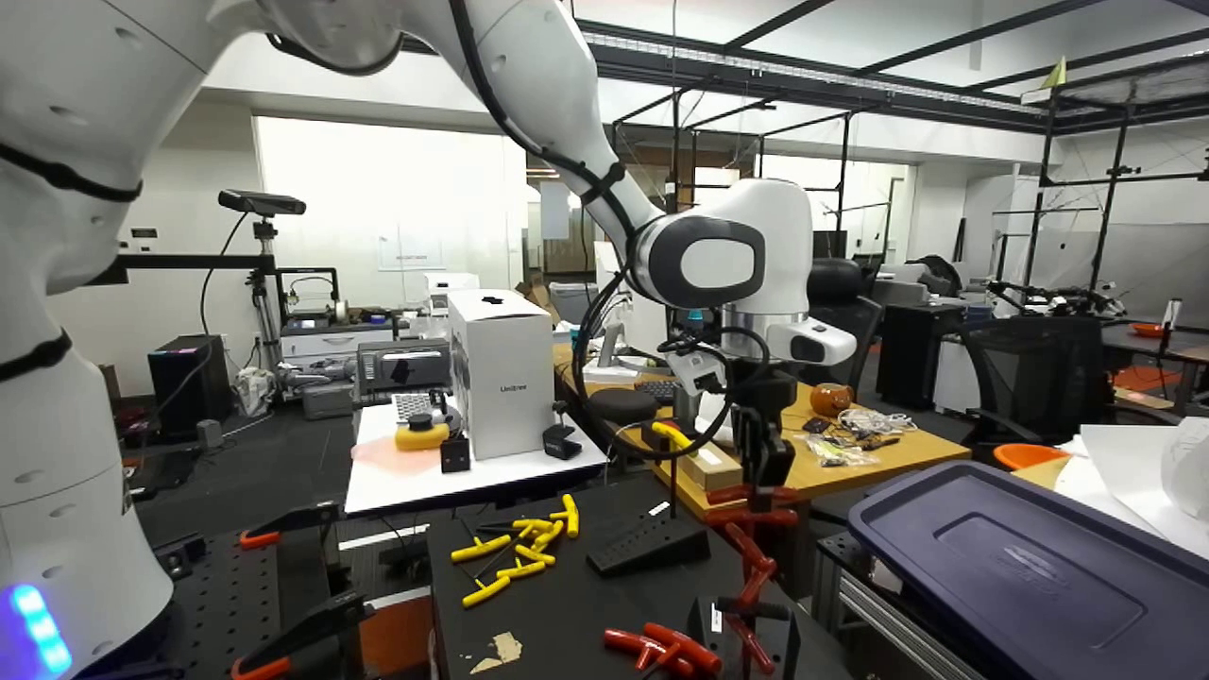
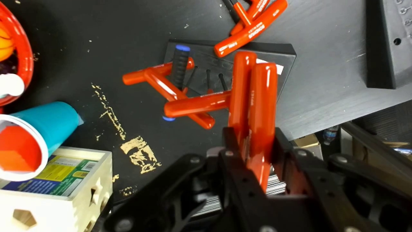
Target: Pick up the orange object tool and put it on the table
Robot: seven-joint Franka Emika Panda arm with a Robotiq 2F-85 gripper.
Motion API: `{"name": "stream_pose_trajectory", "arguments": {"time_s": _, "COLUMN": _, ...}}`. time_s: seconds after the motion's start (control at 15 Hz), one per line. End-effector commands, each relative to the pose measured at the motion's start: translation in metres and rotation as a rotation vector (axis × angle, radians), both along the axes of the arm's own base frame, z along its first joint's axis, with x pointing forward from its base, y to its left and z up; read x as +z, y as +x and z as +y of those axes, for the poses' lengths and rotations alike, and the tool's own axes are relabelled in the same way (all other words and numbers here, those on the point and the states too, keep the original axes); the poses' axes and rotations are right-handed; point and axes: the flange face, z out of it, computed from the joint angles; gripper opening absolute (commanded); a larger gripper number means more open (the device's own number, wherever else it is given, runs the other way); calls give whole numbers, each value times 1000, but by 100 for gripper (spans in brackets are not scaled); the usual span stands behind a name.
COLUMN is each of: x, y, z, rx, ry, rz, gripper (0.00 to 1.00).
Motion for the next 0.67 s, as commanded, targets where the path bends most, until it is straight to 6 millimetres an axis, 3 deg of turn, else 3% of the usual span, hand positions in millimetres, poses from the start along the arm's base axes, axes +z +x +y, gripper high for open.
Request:
{"name": "stream_pose_trajectory", "arguments": {"time_s": 0.0, "x": 18, "y": -6, "z": 10, "rx": -14, "ry": -19, "rz": -11, "gripper": 7}}
{"name": "stream_pose_trajectory", "arguments": {"time_s": 0.6, "x": 22, "y": -4, "z": 16, "rx": -3, "ry": -27, "rz": -16, "gripper": 7}}
